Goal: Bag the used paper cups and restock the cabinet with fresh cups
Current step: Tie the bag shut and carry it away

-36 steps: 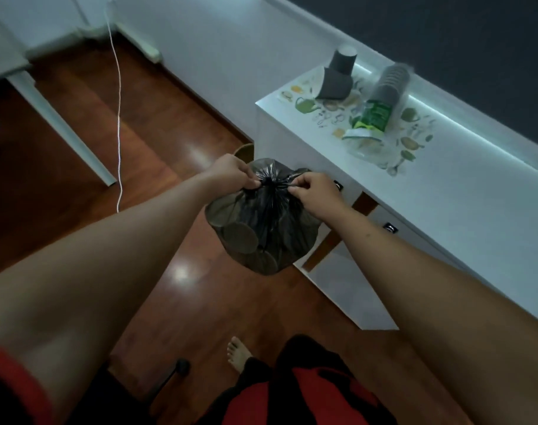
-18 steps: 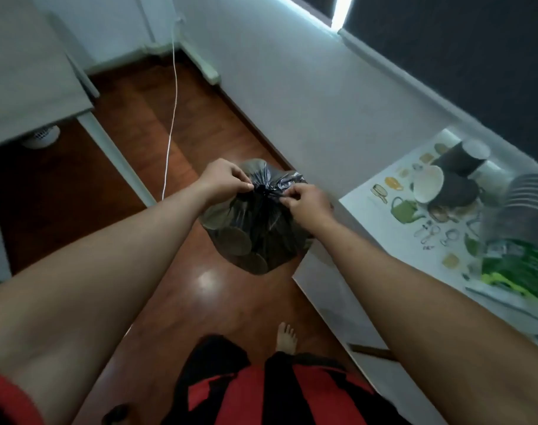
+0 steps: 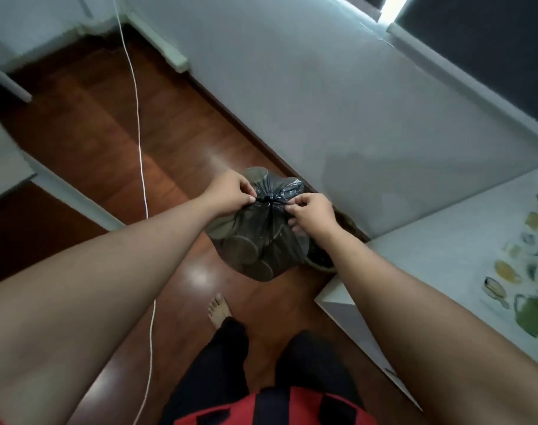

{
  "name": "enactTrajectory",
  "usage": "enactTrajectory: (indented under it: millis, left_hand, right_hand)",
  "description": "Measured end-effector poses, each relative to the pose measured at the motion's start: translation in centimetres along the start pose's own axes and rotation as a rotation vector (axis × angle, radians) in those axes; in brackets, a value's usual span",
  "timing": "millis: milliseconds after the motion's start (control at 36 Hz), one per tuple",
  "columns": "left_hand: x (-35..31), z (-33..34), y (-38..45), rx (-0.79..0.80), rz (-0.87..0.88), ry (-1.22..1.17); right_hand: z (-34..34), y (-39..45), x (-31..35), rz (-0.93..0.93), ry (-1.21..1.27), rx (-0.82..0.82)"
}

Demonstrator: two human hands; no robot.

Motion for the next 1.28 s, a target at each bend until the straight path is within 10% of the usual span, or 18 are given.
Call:
enactTrajectory:
  millis: [639, 1278]
  left_hand:
    - [20.2, 16.5, 35.7, 0.103, -0.050, 0.131]
    - [30.8, 30.0, 44.8, 0.124, -0.269, -0.032]
  right_hand:
    - [16.3, 33.2, -16.7, 0.336, 0.267, 0.174]
    - [22.7, 42.1, -28.3, 0.428, 0.206, 0.291]
Point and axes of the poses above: each hand's wrist, its own y-axis towards the middle knuckle, its own z-axis out of the palm, x = y × z, the point moved 7 cm from there along y, towards the middle knuckle, and after that the axes turned 6 degrees about -y, right-handed, at the moved point
